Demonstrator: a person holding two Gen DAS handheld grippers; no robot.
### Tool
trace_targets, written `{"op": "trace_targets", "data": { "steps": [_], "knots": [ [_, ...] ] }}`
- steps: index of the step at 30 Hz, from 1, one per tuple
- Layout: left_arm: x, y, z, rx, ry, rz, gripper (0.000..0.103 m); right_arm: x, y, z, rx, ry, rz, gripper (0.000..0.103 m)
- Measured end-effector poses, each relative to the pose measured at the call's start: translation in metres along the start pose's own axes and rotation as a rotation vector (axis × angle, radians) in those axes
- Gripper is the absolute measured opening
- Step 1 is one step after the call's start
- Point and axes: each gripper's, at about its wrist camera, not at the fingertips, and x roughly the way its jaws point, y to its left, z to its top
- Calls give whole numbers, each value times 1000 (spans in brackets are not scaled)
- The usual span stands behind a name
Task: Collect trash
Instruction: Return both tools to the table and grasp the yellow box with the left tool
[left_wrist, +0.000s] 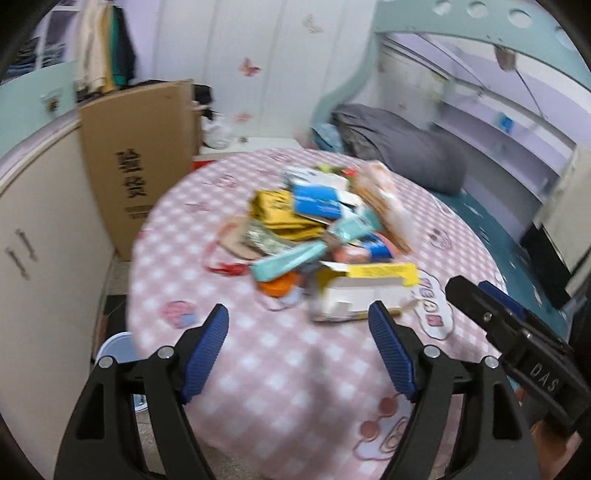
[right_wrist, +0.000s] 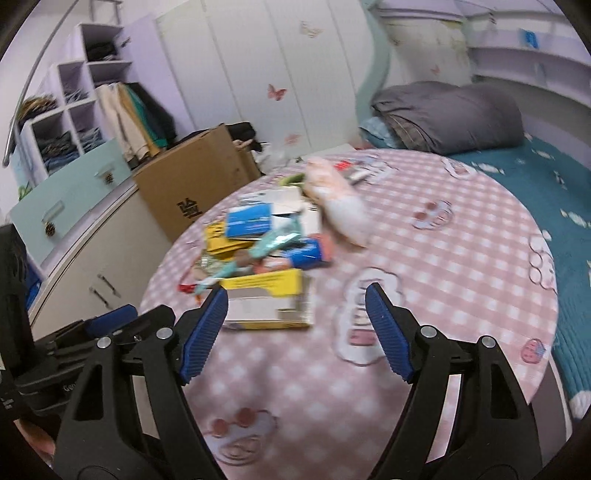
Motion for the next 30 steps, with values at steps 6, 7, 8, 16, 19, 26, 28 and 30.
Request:
{"op": "trace_targets", "data": {
  "steps": [6,7,8,16,19,26,28,30],
  "knots": [
    [33,-15,-1,59,40,-55,76,8,-28,-2,38,22,5,76],
    [39,-17,0,64,45,-65,76,11,-32,-2,43,32,12,76],
    [46,-18,0,66,54,-77,76,13,-33,-3,46,36,14,76],
    [74,-24,5,100,84,-140,76,31,-42,-1,57,79,53,76],
    [70,-29,8,131,58,-137,66,35,-41,1,60,84,58,76],
    [60,-53,4,230,26,-164,17,30,-34,4,50,71,63,76],
    [48,-56,4,220,-3,-201,6,25,-31,6,47,58,63,76],
    [34,-56,5,206,-32,-218,1,17,-29,8,57,41,80,76]
  ]
}}
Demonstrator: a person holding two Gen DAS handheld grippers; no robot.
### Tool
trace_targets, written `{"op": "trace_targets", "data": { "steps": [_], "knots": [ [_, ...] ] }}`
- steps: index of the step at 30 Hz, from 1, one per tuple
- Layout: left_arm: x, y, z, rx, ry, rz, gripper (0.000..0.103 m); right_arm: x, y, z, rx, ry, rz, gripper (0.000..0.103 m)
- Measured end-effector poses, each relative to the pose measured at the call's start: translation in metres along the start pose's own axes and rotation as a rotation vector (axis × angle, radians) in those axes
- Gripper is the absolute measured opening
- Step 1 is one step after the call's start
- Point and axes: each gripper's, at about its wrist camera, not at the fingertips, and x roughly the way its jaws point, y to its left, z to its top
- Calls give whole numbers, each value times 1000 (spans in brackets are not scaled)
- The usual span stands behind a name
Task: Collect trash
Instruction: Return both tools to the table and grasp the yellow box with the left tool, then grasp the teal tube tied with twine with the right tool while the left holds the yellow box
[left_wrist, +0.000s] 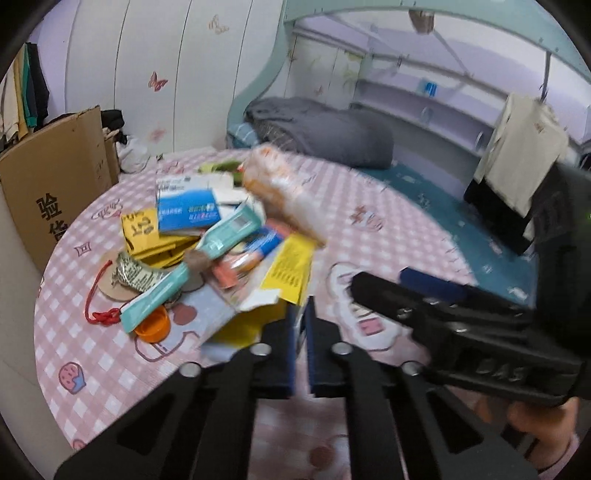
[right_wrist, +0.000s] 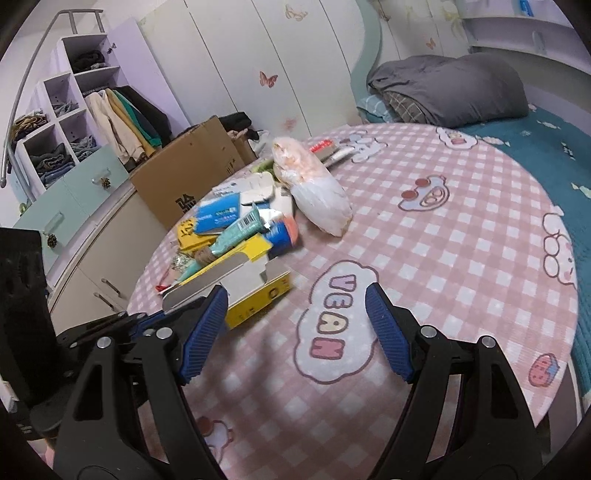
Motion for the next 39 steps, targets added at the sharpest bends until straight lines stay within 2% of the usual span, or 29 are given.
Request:
{"op": "trace_targets", "data": {
  "steps": [5,8,10,14,18,24,27,30,32,33,35,39],
  "knots": [
    [-44,6,-2,-43,-119,16,1,-15,21,5,-39,-35,18,76],
    [-68,19,-4,-81,-173,76,1,-10,36,5,-57,-14,39,76],
    [-83,32,-8,-117,-203,148,1,-2,48,3,-77,1,50,76],
    [-101,65,-12,-199,-213,278,1,19,72,-2,-126,53,72,76],
    [-110,87,-17,-258,-212,367,1,43,95,-9,-166,110,93,76],
    [-114,117,-18,-300,-202,490,1,76,103,-6,-96,153,94,75],
    [-114,133,-17,-321,-196,517,1,93,101,0,-47,162,83,61],
    [-112,145,-15,-333,-198,523,1,109,94,3,10,173,73,54],
    [-110,151,-13,-335,-199,528,1,117,91,5,35,172,64,44],
    [-109,154,-12,-336,-196,528,1,119,89,6,42,170,62,32],
    [-107,157,-12,-340,-192,527,1,117,89,7,45,156,74,22],
    [-106,156,-13,-342,-194,516,1,107,92,7,16,132,75,14]
  ]
}}
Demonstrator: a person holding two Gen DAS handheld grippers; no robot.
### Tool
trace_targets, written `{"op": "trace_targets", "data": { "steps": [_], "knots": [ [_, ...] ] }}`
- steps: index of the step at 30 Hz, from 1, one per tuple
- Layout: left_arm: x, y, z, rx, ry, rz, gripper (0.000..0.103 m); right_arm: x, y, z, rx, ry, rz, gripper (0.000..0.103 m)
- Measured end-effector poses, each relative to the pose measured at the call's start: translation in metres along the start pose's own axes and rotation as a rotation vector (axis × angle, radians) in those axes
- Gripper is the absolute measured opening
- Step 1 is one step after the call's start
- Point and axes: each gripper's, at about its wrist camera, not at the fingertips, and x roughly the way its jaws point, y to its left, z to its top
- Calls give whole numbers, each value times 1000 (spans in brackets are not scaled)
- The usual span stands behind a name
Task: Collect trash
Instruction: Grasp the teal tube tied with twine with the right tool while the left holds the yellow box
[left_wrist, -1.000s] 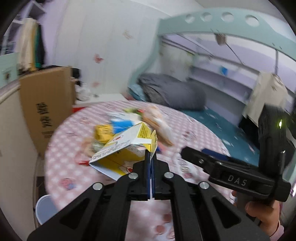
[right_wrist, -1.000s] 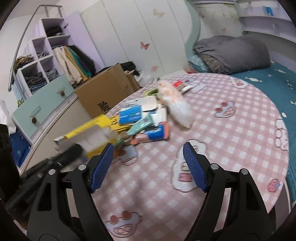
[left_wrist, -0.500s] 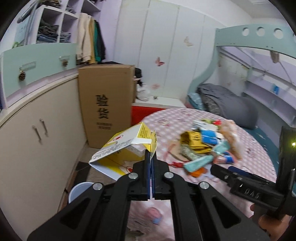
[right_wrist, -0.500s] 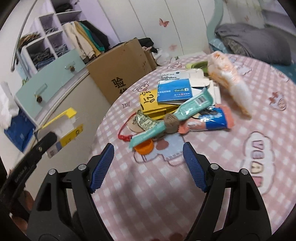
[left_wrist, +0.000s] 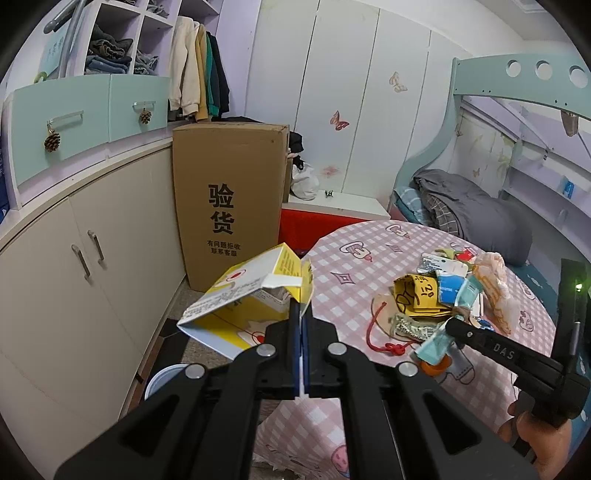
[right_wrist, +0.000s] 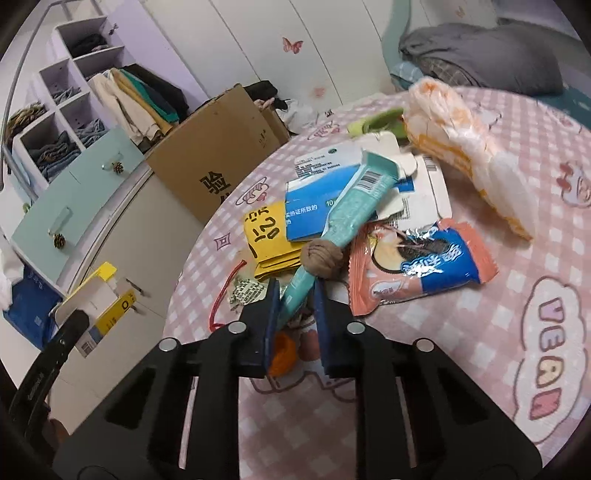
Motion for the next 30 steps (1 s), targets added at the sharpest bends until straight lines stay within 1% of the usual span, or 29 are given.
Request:
{"op": "trace_targets", "data": {
  "steps": [1,8,13,15,17,19,21,23,25,27,30],
  "knots": [
    [0,0,0,0,1,-3,1,-4,0,-1,-1,-6,12,12],
    [-14,2,2,-14,-17,-19,1,-28,18,-2,-48,-43,41,11],
    [-23,14,2,-39,-25,-7,1,-36,40,-6,-98,-53,70,10],
    [-24,21,2,-53,-18,-7,1,-28,46,-8,-122,-19,47,9],
    [-25,26,0,-60,-13,0,1,-19,45,-13,-109,21,58,9],
    [-24,30,-1,-63,-8,2,1,-8,52,-19,-146,81,27,9],
    [-22,34,-4,-64,3,3,1,-1,57,-24,-159,94,21,9],
    [-20,35,-6,-64,12,6,1,4,65,-28,-219,97,-32,9],
    [-16,39,-9,-67,26,6,1,13,69,-30,-245,120,-31,9],
    [-13,42,-11,-72,37,9,1,19,70,-30,-260,135,-48,10],
    [-10,46,-13,-75,44,11,1,26,75,-31,-304,134,-78,10]
  ]
}}
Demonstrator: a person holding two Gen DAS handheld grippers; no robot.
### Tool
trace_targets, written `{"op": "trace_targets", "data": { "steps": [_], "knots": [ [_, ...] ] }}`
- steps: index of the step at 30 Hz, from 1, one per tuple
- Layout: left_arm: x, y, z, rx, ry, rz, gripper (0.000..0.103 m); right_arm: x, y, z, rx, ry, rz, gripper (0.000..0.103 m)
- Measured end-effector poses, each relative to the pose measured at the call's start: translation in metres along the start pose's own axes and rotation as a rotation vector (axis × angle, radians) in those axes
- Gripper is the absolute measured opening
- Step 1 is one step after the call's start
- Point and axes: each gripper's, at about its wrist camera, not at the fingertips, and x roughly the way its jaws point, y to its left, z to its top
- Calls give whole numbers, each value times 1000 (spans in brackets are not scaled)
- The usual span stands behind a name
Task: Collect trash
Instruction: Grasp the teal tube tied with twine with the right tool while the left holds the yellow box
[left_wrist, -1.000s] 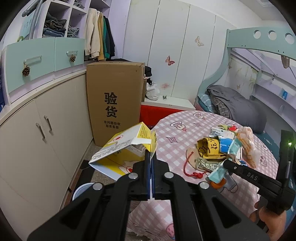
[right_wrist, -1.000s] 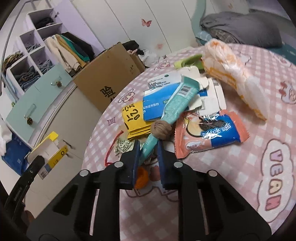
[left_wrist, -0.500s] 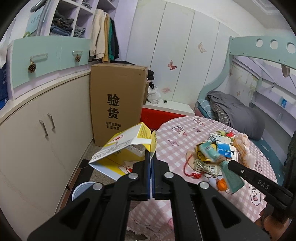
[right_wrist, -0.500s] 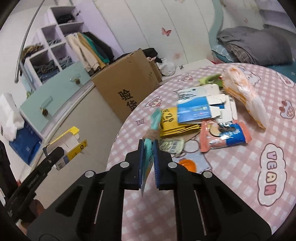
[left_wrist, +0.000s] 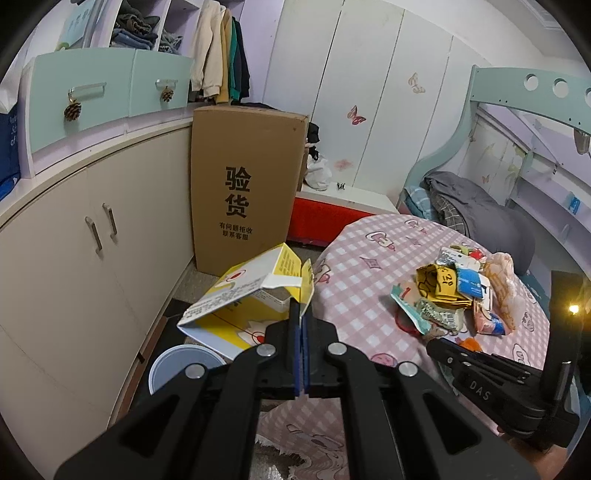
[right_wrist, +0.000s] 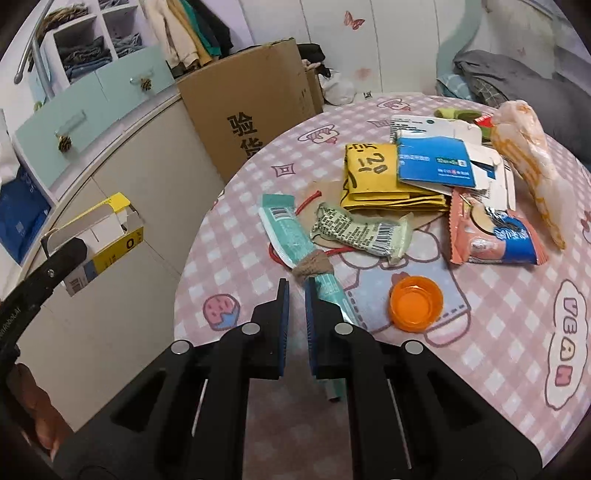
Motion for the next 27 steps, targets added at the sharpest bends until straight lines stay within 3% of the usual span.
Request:
{"op": "trace_targets", "data": {
  "steps": [5,7,8,9,11,14,15,20,27],
  "knots": [
    [5,7,-1,-11,15,-1,1,-5,7,-1,-34,-33,-24,13],
    [6,8,-2,-11,16,1,1,-7,6,0,-46,-45,-51,38],
    [7,9,-2,-12,18,0,1,-6,5,2,-52,-42,-69,46],
    [7,10,-2,-14,20,-1,1,-2,1,4,-42,-23,-55,48],
    [9,10,-2,-15,22,-4,1,4,-1,5,-43,2,-43,37],
    [9,11,-1,-13,21,-1,1,11,0,6,-60,39,-57,30],
    [9,11,-1,-13,22,-1,1,10,-1,6,-66,37,-59,23],
    [9,12,-1,-14,18,-2,1,4,3,1,-94,19,-52,21],
    [7,23,0,-54,12,8,1,-21,25,6,-113,-36,22,21]
  ]
}}
